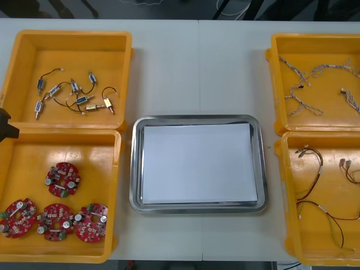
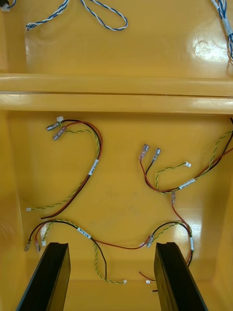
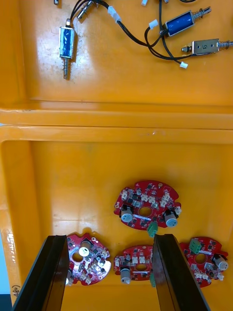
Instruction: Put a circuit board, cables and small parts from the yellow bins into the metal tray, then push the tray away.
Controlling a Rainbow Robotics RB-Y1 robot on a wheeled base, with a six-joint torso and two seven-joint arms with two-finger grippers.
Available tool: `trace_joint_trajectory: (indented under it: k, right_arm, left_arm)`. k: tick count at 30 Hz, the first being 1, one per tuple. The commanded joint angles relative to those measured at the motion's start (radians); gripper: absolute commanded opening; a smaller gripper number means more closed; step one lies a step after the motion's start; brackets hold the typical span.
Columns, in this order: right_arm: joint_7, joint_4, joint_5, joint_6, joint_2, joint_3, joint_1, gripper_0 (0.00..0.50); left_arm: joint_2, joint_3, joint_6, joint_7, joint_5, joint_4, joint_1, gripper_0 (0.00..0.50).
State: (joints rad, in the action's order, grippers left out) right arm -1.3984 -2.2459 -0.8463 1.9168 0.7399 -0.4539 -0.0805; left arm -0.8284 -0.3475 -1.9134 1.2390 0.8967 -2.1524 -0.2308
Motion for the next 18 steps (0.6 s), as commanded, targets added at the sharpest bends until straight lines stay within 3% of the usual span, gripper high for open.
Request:
trace_joint_trajectory:
  k: [1, 18]
  right_arm:
    - [0.032, -0.024, 0.007, 0.003, 0.015, 0.009, -0.015, 0.5]
    - [0.032, -0.024, 0.007, 0.003, 0.015, 0.009, -0.015, 0.5]
  left_arm:
    - [-0.005, 0.01, -0.006, -0.069, -0.01, -0.021, 0.011, 0.5]
    - [-0.005, 0.01, -0.006, -0.069, -0.01, -0.021, 0.011, 0.5]
